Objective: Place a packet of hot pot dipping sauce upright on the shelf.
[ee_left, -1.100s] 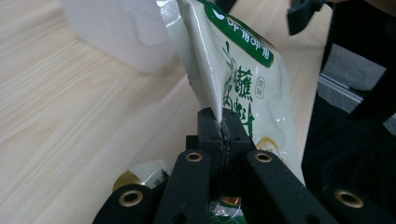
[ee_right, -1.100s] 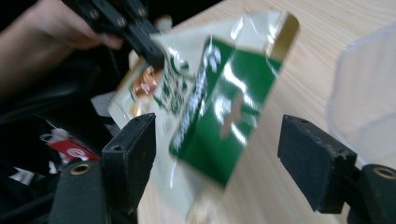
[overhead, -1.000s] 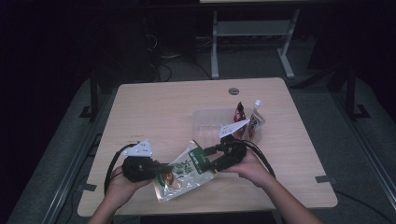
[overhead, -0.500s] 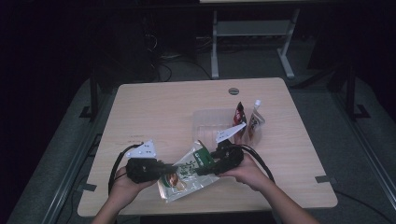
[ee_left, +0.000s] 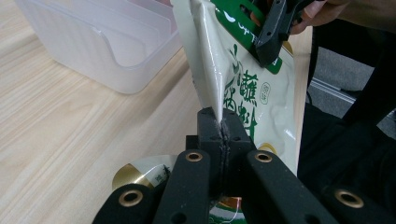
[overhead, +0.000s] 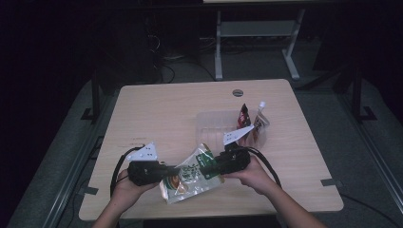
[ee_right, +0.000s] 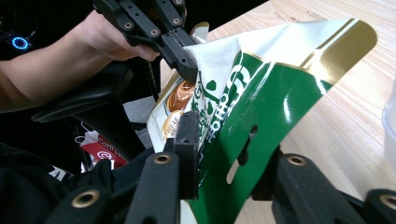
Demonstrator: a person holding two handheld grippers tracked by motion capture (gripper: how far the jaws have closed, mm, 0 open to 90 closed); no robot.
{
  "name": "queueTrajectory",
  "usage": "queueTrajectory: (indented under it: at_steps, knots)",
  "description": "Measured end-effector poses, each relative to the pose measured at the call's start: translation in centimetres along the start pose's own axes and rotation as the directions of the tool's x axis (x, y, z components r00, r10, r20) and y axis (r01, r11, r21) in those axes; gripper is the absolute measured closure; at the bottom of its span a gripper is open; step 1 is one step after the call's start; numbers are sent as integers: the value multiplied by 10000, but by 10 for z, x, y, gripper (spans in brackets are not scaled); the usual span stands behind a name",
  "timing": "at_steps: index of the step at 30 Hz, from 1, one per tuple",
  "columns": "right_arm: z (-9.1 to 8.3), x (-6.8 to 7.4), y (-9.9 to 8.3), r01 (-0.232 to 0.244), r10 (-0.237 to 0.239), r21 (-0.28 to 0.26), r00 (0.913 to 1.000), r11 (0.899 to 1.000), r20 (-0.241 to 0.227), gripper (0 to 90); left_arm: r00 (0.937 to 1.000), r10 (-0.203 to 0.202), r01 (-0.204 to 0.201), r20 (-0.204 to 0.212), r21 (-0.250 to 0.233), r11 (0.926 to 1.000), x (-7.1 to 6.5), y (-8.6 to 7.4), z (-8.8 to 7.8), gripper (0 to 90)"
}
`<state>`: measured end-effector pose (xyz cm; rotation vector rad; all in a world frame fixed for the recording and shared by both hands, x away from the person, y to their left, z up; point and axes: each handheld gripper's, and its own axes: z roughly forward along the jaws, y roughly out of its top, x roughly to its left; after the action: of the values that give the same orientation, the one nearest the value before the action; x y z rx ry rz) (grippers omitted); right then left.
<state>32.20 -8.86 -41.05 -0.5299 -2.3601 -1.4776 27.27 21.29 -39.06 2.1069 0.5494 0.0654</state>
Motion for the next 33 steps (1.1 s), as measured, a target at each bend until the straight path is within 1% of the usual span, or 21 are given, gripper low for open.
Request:
queueTrajectory:
  at_steps: [4, 7, 9, 10, 12, 13, 17, 19, 20, 21, 23, 24, 25, 27, 33]
  knots:
    - [1, 0, 0, 83, -83, 5, 9999, 10000, 96, 805, 10000, 23, -23, -36, -54, 10000, 2, -2, 0, 890]
    - [1, 0, -1, 14, -15, 61, 10000, 10000, 91, 863, 10000, 29, -29, 0, -75, 10000, 3, -3, 1, 887]
    - [0, -1, -1, 6, -7, 106, 10000, 9999, 98, 876, 10000, 49, -49, -35, -20, 10000, 3, -3, 3, 882]
    - [0, -2, -2, 21, -21, -1, 10000, 10000, 30, 881, 9999, 107, -107, -69, 33, 9999, 3, -3, 4, 876]
    - [-1, -2, -2, 44, -45, -85, 10000, 10000, -61, 889, 9999, 54, -54, -105, 33, 10000, 3, -4, 6, 850]
    - [-1, -1, -2, 54, -55, -102, 10000, 9999, -73, 892, 9998, 102, -100, -147, 90, 9999, 4, -4, 7, 834]
    - [0, 0, -2, 204, -205, -103, 9997, 9997, -95, 898, 9997, 141, -137, -223, 190, 9997, 4, -4, 8, 808]
    - [-1, 0, -2, 178, -180, -108, 9997, 9998, -156, 899, 9997, -5, 7, -253, 81, 10000, 5, -4, 7, 770]
    - [-1, 1, -1, 208, -209, -99, 9996, 9997, -172, 900, 9997, 0, 1, -237, 39, 10000, 6, -4, 6, 739]
    - [-1, 1, -1, 247, -248, -88, 9995, 9997, -178, 900, 9997, -116, 114, -195, -130, 9999, 7, -3, 5, 702]
    - [-1, 2, -2, 262, -263, -112, 9995, 9996, -151, 900, 9995, -201, 191, -263, -385, 9991, 8, -3, 1, 621]
    - [-2, 2, -2, 263, -265, -133, 9995, 9996, -153, 900, 9995, -210, 198, -246, -491, 9986, 9, -4, 0, 605]
    - [-2, 2, -2, 344, -348, -229, 9993, 9991, -148, 900, 9994, -209, 196, -263, -490, 9986, 9, -4, -1, 592]
    - [-4, 2, -1, 340, -343, -251, 9993, 9991, -137, 900, 9993, -216, 200, -315, -501, 9985, 10, -6, -2, 554]
    - [-11, 6, 2, 343, -352, -508, 9992, 9981, -181, 900, 9994, -208, 199, -291, -324, 9993, 12, -11, -1, 466]
